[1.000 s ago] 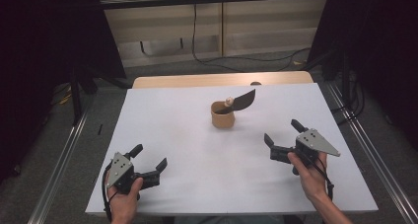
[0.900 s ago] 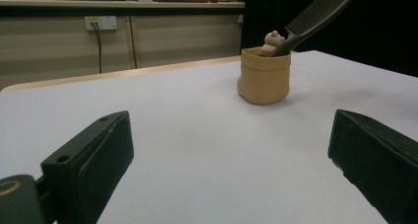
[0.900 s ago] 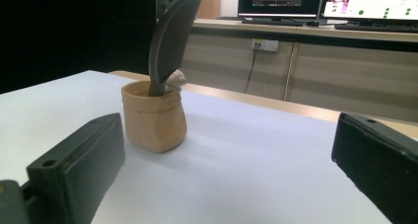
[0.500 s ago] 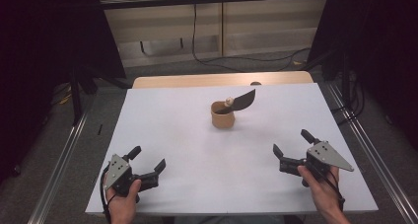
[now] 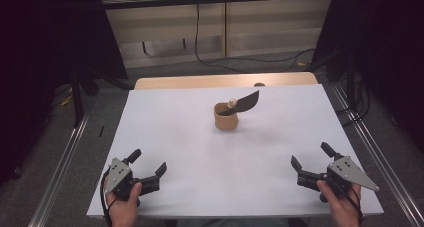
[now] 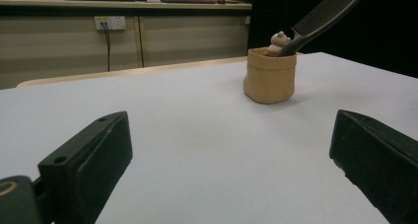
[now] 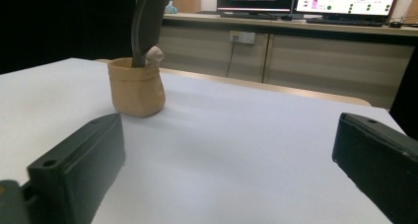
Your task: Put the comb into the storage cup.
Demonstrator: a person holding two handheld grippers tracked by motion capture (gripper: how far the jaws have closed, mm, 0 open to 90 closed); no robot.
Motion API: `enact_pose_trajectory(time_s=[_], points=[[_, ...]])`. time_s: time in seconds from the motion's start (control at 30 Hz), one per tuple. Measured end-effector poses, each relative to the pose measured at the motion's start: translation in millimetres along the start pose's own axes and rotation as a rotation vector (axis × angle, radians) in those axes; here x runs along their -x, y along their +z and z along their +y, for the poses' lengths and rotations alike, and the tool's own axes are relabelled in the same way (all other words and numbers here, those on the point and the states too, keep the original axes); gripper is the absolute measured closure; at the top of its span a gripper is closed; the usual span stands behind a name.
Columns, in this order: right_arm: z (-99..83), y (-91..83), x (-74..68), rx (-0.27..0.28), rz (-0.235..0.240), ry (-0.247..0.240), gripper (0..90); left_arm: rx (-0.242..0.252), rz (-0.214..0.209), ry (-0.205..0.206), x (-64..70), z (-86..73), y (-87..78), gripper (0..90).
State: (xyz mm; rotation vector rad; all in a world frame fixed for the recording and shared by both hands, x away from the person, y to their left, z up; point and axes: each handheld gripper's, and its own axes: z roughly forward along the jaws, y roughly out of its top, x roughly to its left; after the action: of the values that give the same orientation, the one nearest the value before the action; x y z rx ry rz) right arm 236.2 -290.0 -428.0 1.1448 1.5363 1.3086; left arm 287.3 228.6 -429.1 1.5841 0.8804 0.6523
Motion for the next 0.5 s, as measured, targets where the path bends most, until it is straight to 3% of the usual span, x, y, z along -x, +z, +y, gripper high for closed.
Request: enact_pose_trajectory(time_s=[0.17,0.3,0.5], points=[[-9.5,-7.9,1.8,0.007,-0.037,-0.009,0.0,-0.005,-0.005,0.013,0.5,-0.3,0.7,2.7],[-15.6,-4.7,-3.0,-0.026,-0.014,-0.017,0.0,-0.002,-0.02,0.019,1.5,0.2,0.8,2.7],[-13.6,-0.1,-1.4,-0.008,0.009,-0.018,0.0,0.002,-0.021,0.011,-1.2,1.1,0.5,2.7]])
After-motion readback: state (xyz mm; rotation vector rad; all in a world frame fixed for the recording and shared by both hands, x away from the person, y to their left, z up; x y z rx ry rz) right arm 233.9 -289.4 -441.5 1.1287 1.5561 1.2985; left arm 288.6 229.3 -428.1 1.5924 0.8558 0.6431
